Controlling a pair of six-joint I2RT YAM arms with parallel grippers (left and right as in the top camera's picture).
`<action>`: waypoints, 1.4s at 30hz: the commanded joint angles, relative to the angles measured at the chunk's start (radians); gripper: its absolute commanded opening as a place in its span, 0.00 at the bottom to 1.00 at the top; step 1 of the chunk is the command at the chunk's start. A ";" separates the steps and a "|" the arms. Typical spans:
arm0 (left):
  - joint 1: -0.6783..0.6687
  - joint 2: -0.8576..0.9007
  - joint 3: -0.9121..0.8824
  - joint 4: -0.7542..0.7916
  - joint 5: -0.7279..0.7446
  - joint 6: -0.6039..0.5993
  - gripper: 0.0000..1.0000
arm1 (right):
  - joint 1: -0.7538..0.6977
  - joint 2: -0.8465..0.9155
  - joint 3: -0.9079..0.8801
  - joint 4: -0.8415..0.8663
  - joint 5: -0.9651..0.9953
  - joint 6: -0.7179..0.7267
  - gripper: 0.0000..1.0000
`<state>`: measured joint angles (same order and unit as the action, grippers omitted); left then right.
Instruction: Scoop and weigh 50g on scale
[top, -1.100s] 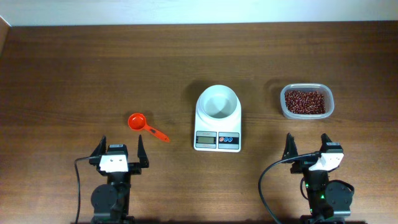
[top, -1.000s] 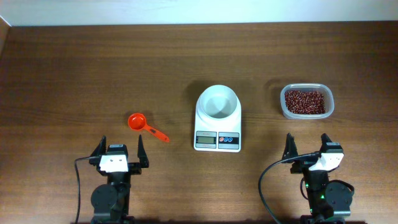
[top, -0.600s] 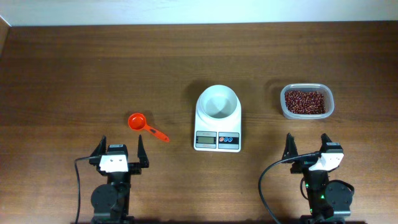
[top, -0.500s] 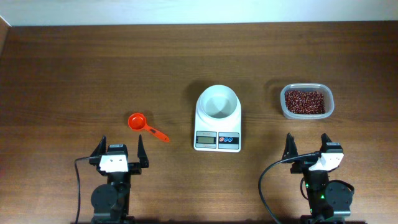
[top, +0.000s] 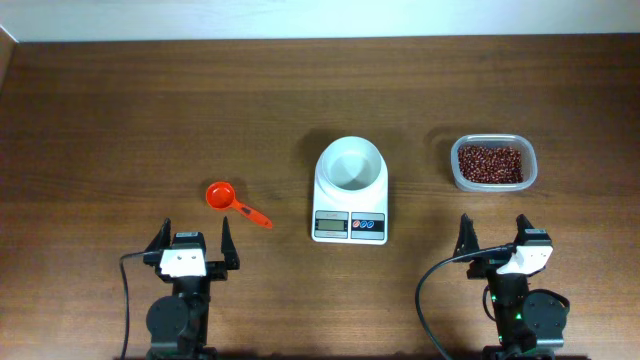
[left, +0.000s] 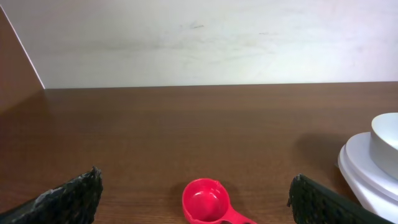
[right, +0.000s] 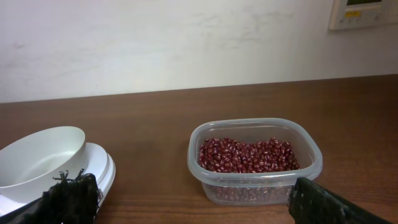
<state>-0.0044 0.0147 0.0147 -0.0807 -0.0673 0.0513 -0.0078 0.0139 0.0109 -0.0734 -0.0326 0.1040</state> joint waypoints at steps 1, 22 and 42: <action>-0.002 -0.009 -0.005 -0.002 0.011 -0.013 0.99 | -0.006 -0.008 -0.005 -0.006 0.008 0.000 0.99; -0.002 -0.009 -0.004 -0.001 0.110 -0.014 0.99 | -0.006 -0.008 -0.005 -0.006 0.008 0.001 0.99; -0.001 -0.009 0.116 -0.196 0.236 -0.022 0.99 | -0.006 -0.008 -0.005 -0.006 0.008 0.000 0.99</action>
<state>-0.0044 0.0147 0.0799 -0.2363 0.1478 0.0429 -0.0078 0.0139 0.0109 -0.0734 -0.0330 0.1043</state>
